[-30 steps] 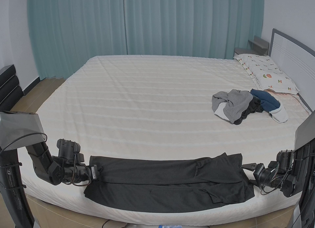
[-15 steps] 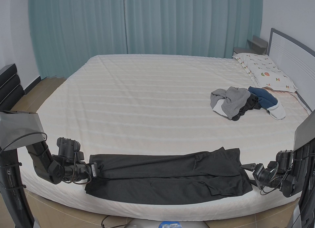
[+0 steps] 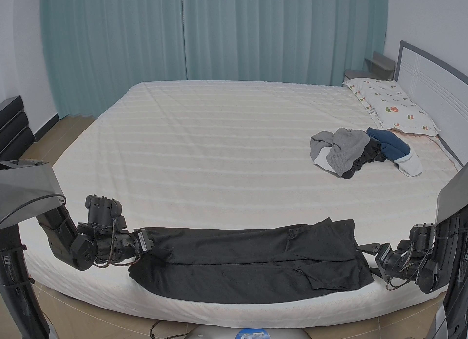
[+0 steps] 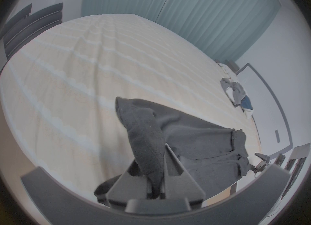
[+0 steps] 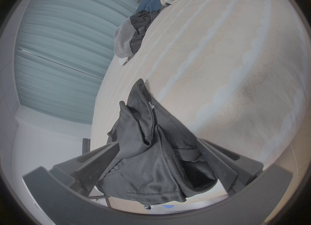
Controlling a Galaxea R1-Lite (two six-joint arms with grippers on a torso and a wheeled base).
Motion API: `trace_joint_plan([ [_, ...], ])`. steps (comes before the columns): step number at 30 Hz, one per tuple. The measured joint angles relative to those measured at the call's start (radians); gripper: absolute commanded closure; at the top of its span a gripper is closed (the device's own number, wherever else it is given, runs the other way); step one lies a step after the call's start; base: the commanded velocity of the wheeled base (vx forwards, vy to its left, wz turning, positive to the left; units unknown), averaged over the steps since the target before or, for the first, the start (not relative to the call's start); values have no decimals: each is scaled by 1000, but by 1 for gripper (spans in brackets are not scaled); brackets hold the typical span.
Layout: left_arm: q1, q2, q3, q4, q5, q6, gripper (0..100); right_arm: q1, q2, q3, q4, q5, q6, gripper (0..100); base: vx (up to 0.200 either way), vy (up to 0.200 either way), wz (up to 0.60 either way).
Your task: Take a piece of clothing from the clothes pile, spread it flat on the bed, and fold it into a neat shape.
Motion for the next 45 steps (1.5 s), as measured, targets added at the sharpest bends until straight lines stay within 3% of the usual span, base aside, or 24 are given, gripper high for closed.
trace_joint_plan([
  [16,-242,-114,-37,24,125,-159,100,1,2,0,0,0,-1,0,0,-200,0],
  [25,-358,-115,-164,166,132,-306,100,1,3,-1,1,-1,-2,0,0,-200,0],
  [40,-425,-60,-243,191,131,-369,100,9,3,-5,0,-6,-2,0,0,-200,0],
  [45,-436,-43,-254,190,130,-386,100,9,4,-6,0,-6,-2,0,0,0,0],
])
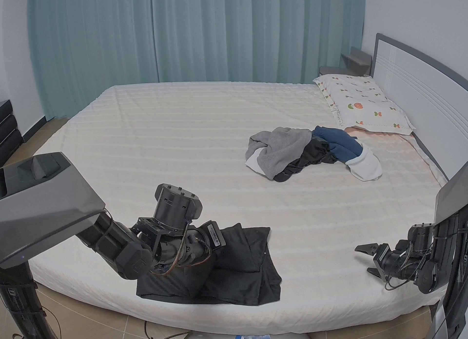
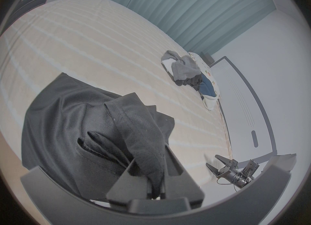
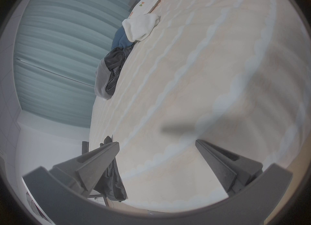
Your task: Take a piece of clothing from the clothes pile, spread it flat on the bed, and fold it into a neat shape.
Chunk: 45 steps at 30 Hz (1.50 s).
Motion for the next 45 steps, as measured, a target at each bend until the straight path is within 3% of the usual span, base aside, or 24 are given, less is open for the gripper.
trace_joint_plan([
  [8,-21,47,-18,-9,0,-39,100,1,3,0,0,-1,-1,0,0,0,0],
  [9,-21,52,-21,-9,0,-42,0,1,4,-1,0,-1,-2,0,0,0,0],
  [21,-48,93,-24,-9,5,-51,0,1,4,0,-1,-1,-3,0,0,0,0],
  [32,-43,22,53,-10,15,-107,0,1,6,2,0,-1,-6,0,0,0,0],
  [40,-23,4,107,-11,15,-109,0,1,6,4,-1,-1,-7,0,-200,0,0],
  [45,-4,-2,112,-11,17,-109,0,0,6,3,-1,-3,-7,0,0,0,0],
])
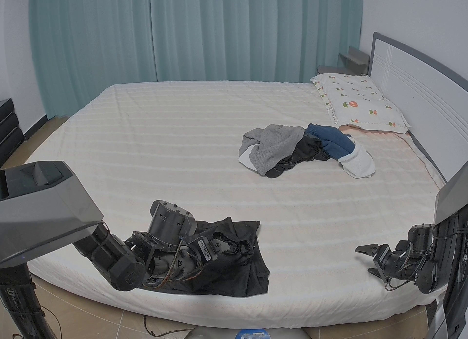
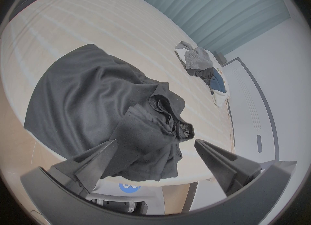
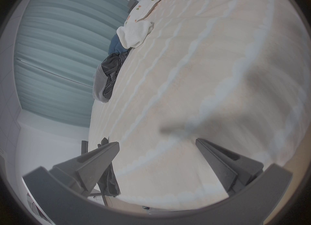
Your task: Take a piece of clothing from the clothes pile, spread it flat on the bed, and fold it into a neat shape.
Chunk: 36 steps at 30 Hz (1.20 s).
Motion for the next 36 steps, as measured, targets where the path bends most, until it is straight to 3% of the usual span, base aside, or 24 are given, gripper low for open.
trace_joint_plan([
  [10,42,0,-28,0,0,-2,0,1,0,-2,0,-1,1,0,0,0,0],
  [14,80,0,-41,1,-6,-4,0,4,-3,-4,2,-13,0,0,0,200,0],
  [20,148,-1,-58,2,-28,-6,0,81,-33,-10,2,-127,-2,0,0,200,0],
  [24,179,0,-65,3,-57,-5,0,185,-46,-32,1,-243,-13,0,0,200,0],
  [30,218,3,-71,3,-100,-4,0,309,-65,-75,9,-319,-71,0,0,200,0],
  [36,250,11,-84,3,-112,-3,0,403,-109,-150,183,-416,-104,0,0,200,0],
])
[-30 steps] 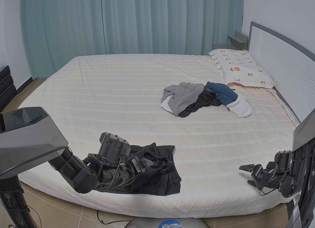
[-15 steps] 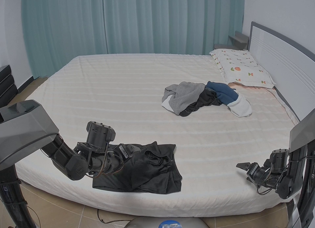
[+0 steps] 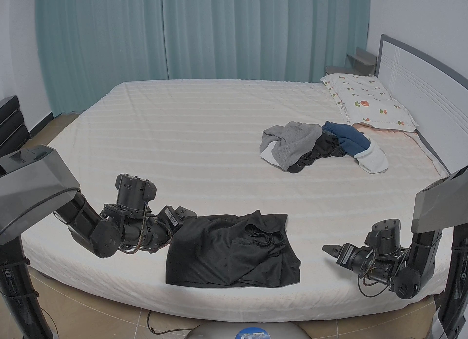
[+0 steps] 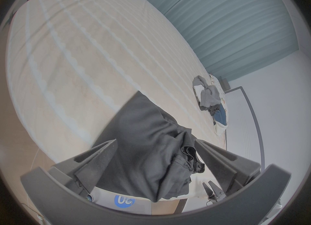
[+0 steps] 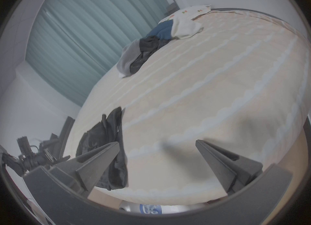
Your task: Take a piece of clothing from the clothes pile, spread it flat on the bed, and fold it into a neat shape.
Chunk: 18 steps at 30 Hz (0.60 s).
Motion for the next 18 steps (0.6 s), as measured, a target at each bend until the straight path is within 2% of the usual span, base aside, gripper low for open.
trace_joint_plan([
  [2,3,2,-3,0,-1,0,0,13,-10,-17,32,-9,-2,0,0,200,0],
  [4,16,9,-8,0,-2,0,0,61,-47,-82,159,-36,-9,0,0,200,0],
  [9,29,19,-17,0,-3,0,0,122,-92,-184,322,-79,-21,0,0,200,0],
  [16,44,46,-31,-1,-2,1,0,216,-126,-344,532,-179,-63,0,0,200,0],
  [18,44,52,-34,-2,-2,2,0,233,-123,-380,580,-213,-82,0,0,0,0],
])
